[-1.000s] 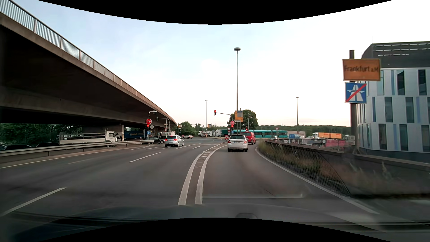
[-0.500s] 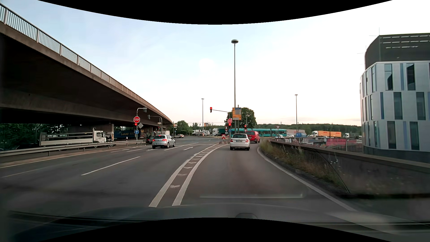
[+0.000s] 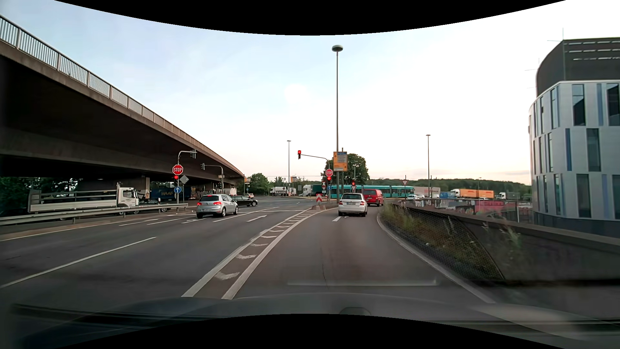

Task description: Follow the waypoints while adhering to traffic rules and regulations

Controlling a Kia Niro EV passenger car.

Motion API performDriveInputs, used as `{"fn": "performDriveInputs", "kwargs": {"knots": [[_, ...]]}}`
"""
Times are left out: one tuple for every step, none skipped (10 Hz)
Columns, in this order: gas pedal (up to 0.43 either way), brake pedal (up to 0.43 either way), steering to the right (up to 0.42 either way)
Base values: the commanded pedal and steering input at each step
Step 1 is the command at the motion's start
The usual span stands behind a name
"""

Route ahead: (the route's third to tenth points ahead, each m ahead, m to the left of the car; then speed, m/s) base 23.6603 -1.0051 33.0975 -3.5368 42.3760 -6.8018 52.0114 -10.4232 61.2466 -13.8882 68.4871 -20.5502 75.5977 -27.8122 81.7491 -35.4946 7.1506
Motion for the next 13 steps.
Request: {"fn": "performDriveInputs", "kwargs": {"knots": [[0.028,0.000,0.009],[0.028,0.000,0.009],[0.028,0.000,0.010],[0.028,0.000,0.014],[0.028,0.000,0.015],[0.028,0.000,0.016],[0.028,0.000,0.017],[0.028,0.000,0.019],[0.028,0.000,0.019],[0.028,0.000,0.019],[0.028,0.000,0.022],[0.028,0.000,0.026],[0.028,0.000,0.028]]}}
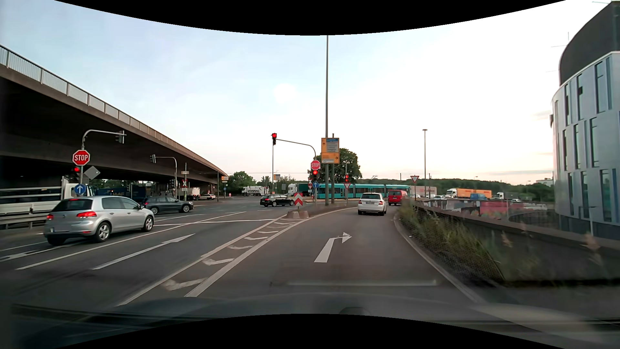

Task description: Follow the waypoints while adhering to traffic rules and regulations

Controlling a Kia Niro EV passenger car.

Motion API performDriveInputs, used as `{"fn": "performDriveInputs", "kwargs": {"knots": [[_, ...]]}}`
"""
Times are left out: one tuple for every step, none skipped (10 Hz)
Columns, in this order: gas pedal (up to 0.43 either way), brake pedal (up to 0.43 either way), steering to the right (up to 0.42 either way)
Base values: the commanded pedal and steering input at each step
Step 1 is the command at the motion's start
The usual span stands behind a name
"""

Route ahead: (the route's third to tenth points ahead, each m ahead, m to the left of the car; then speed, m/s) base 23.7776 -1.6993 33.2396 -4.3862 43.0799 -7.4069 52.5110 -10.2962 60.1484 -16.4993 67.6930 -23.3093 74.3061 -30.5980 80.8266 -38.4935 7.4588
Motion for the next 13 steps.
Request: {"fn": "performDriveInputs", "kwargs": {"knots": [[0.028,0.000,0.028],[0.028,0.000,0.030],[0.020,0.000,0.033],[0.020,0.000,0.036],[0.020,0.000,0.039],[0.020,0.000,0.041],[0.008,0.000,0.041],[0.000,0.000,0.041],[0.000,0.000,0.042],[0.000,0.000,0.042],[0.000,0.000,0.044],[0.000,0.000,0.045],[0.000,0.000,0.047]]}}
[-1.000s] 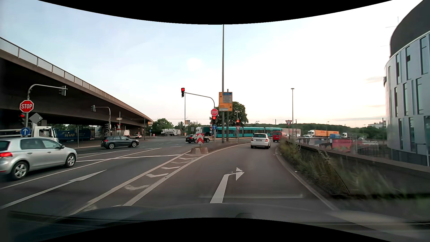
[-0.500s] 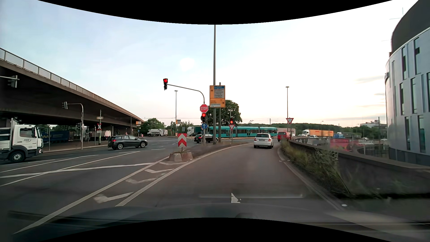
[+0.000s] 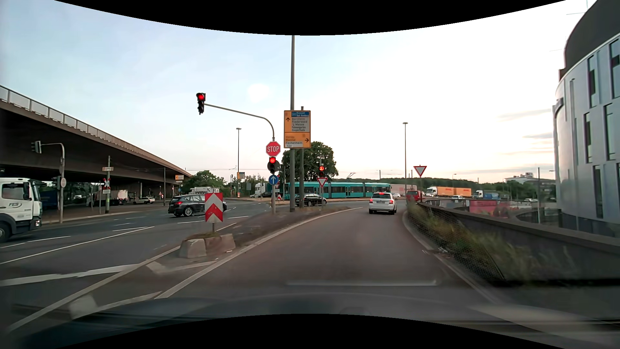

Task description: Follow the waypoints while adhering to traffic rules and regulations

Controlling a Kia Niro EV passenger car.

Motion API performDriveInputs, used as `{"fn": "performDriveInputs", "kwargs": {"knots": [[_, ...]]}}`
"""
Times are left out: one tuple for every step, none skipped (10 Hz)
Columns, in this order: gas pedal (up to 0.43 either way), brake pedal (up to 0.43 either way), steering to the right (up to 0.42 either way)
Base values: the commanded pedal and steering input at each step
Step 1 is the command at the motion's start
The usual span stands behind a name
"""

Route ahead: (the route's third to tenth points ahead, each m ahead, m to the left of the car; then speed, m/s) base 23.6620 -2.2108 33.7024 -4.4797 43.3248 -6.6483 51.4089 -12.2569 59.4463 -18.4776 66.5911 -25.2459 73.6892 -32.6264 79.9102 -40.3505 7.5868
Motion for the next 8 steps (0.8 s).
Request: {"fn": "performDriveInputs", "kwargs": {"knots": [[0.000,0.018,0.049],[0.000,0.055,0.051],[0.000,0.091,0.053],[0.000,0.122,0.053],[0.000,0.140,0.054],[0.000,0.146,0.055],[0.000,0.152,0.055],[0.000,0.152,0.058]]}}
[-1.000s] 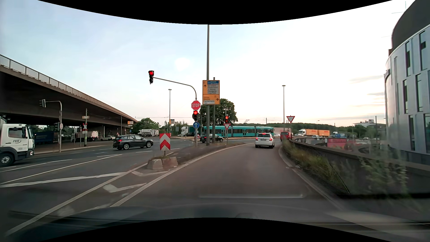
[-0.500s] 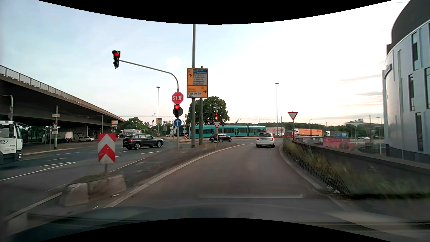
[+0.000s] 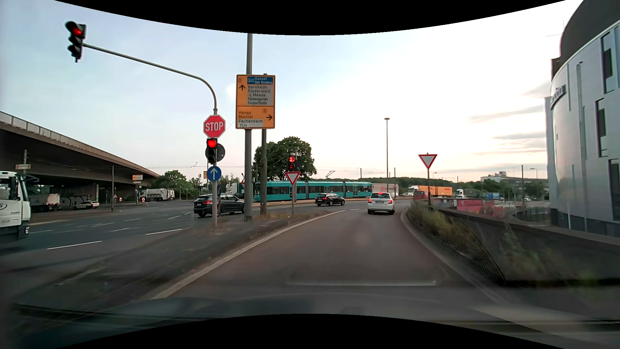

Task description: Follow the waypoints while adhering to traffic rules and regulations

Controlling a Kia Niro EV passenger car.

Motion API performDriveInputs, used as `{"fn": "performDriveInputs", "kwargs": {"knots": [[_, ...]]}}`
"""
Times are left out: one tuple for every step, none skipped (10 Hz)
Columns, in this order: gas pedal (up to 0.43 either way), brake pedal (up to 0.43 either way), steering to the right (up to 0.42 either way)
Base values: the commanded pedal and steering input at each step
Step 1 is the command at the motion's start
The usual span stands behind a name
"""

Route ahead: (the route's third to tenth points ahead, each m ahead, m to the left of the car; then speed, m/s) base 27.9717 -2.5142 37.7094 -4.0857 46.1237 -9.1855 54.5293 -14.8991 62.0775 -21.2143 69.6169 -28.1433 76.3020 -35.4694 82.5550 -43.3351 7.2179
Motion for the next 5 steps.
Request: {"fn": "performDriveInputs", "kwargs": {"knots": [[0.000,0.165,0.058],[0.000,0.177,0.059],[0.000,0.183,0.060],[0.000,0.189,0.060],[0.000,0.195,0.059]]}}
